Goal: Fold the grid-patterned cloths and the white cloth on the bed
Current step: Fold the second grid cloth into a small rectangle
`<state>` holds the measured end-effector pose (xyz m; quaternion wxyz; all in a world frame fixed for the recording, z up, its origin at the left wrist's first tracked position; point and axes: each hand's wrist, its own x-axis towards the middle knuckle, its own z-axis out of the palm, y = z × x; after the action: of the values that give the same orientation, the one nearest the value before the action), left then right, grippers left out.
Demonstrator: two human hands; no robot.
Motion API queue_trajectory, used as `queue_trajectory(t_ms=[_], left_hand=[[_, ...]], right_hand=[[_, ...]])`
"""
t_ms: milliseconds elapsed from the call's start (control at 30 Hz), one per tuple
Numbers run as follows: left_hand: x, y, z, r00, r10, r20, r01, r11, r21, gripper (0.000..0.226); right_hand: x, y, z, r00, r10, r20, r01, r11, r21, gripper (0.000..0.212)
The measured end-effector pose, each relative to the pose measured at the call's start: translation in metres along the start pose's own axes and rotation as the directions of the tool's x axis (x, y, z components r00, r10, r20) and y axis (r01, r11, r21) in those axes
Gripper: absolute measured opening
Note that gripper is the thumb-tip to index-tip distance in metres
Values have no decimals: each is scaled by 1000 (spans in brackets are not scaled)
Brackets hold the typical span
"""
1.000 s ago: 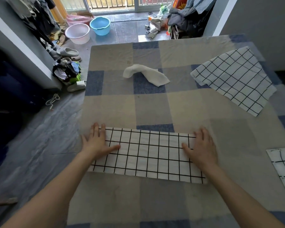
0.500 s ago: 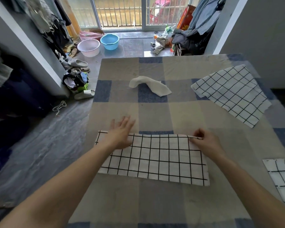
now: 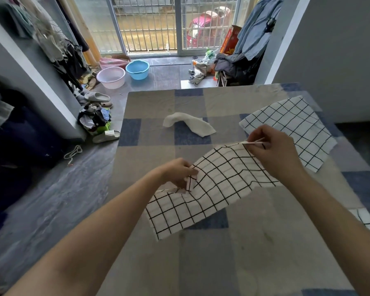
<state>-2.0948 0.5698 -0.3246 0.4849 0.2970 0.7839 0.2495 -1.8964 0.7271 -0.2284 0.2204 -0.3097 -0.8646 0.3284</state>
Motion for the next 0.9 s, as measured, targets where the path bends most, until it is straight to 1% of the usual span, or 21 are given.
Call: queue_trajectory(t_ms=[67,100,200,300,367,433,467,533,600,633,700,767,833,867,900], left_hand=[[-13,11,3,999,30,39,-20,975,-222,20],[-20,15,6,997,57,50,-39,953,-300,16],[-42,26,21,988,131,76,-85,895,-439,14],[-60,27,37,972,161,170,-47,846,-531,14],[-69,23,44,959,146,243,1,855,-518,14],[-72,12,48,963,105,247,21,888,-459,15],[-72,5,49,975,73,211,21,911,-411,18],[-66,-16,51,996,3,94,22,964,-265,25],[-57,-40,52,998,-50,-27,46,989,-142,24],[-52,-53,53,995,-71,-71,62,991,-120,23],[-45,-75,52,988,-93,-127,78,989,-124,20],[-40,-91,48,977,-107,-187,88,991,-105,21],[-35,-108,45,961,-109,-252,96,993,-63,31],[-34,-117,43,956,-105,-275,101,994,-29,33],[-33,-123,42,953,-94,-290,98,995,-2,31]], right_hand=[[1,-14,-8,997,-54,-62,53,998,-14,11],[1,-21,-11,990,-97,-97,95,995,-26,9],[2,-40,-18,938,-292,-185,278,956,-99,6],[12,-51,-18,864,-469,-183,423,873,-243,7],[22,-54,-13,836,-532,-131,479,826,-296,8],[32,-53,-2,832,-553,-39,518,801,-300,11],[36,-50,6,833,-553,16,531,791,-305,13],[43,-41,25,833,-540,122,546,762,-348,16],[45,-35,46,826,-516,229,562,716,-415,17],[44,-32,56,817,-513,264,575,690,-440,17],[38,-32,73,798,-537,275,600,662,-449,17],[29,-37,86,786,-566,249,614,664,-426,19],[17,-43,98,782,-576,238,620,680,-391,20],[9,-46,103,784,-575,234,619,693,-370,21],[0,-48,106,787,-572,230,616,708,-346,22]])
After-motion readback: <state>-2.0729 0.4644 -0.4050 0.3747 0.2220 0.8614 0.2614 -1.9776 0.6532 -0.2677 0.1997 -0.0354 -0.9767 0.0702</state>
